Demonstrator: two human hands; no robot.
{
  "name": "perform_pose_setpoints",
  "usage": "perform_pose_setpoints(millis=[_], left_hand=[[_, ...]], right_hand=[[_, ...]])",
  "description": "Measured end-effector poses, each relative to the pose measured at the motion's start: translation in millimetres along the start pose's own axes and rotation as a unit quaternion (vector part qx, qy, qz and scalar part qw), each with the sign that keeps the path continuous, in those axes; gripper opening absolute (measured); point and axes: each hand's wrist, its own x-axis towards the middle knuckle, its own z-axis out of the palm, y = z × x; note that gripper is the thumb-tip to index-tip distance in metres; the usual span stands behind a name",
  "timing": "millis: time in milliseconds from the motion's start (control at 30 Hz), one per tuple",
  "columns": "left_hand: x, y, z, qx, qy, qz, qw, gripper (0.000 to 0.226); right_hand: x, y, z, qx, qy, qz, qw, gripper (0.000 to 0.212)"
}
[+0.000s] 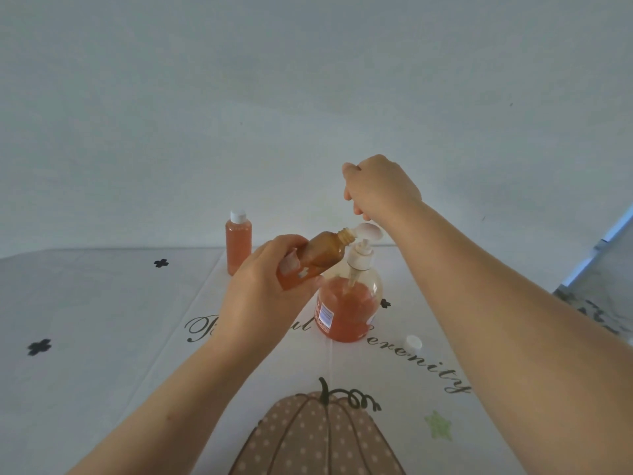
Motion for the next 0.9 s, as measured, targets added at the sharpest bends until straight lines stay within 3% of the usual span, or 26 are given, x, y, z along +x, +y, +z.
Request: perform_pose_setpoints(millis=[267, 567, 900], left_hand=[[-3, 3, 7, 0.034, 0.070, 0.021, 0.997, 0.037], [-12, 2, 13, 0.093, 0.155, 0.079, 0.980, 0.039], [-13, -5, 15, 0.121, 0.158, 0.094, 0.975, 0.040]], right_hand=[[-11, 15, 8, -0.011, -0.031, -0.024, 0.999, 0.040], [-18, 8, 10, -0.148, 0.058, -0.065, 0.985, 0.043], [-22, 4, 17, -0.128, -0.030, 0.000, 0.991, 0.033]])
